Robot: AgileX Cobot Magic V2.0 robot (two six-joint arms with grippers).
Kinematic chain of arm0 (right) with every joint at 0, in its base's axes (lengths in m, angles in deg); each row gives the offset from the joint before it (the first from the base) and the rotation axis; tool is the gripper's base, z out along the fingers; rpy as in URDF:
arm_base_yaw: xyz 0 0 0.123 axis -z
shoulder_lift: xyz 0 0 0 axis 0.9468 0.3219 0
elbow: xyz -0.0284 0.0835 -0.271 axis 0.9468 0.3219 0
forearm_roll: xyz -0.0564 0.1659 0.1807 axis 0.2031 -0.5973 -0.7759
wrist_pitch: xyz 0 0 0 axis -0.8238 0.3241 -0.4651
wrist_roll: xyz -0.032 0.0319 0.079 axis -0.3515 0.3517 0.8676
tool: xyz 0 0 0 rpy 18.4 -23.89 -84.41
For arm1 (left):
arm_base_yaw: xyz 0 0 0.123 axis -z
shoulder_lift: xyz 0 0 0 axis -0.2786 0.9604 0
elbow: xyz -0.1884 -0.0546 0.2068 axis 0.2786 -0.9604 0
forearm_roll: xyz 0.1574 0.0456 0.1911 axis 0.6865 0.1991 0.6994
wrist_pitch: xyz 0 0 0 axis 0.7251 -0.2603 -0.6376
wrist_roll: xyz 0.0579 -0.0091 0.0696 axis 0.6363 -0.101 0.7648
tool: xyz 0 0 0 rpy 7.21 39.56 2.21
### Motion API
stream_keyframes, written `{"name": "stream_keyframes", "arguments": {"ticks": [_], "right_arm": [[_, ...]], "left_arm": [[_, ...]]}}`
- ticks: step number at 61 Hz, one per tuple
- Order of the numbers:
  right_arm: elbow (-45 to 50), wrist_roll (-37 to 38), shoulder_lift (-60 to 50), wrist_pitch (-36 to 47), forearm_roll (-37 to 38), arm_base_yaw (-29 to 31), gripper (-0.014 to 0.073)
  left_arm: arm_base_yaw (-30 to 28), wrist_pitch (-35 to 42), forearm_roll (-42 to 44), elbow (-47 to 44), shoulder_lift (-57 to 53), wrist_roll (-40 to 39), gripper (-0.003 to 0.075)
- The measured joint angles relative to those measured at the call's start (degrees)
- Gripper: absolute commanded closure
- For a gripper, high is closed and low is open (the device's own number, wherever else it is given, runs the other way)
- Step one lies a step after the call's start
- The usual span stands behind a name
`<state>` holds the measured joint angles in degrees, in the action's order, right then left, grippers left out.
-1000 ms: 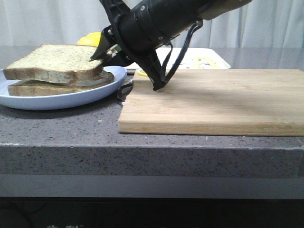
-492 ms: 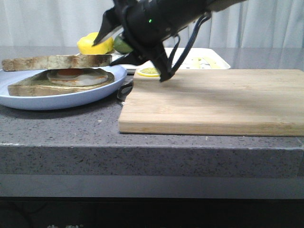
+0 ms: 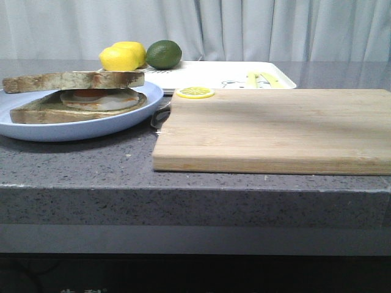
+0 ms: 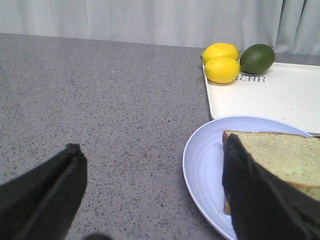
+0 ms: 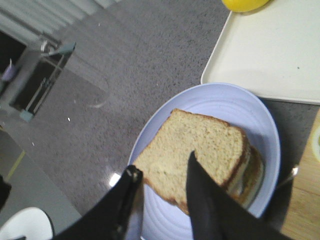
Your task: Place bread and move sandwich to tray
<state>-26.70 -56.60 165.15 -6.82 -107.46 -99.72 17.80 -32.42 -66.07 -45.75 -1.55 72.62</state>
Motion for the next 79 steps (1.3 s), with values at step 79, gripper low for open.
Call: {"name": "stream_keyframes", "arguments": {"ticks": [79], "right_arm": [[45.91,18.17,-62.42,4.36,49.01,27.44,0.0653]], "left_arm": [[0.0,0.0,-0.62,0.0,0.0,0.0,0.0178]]}}
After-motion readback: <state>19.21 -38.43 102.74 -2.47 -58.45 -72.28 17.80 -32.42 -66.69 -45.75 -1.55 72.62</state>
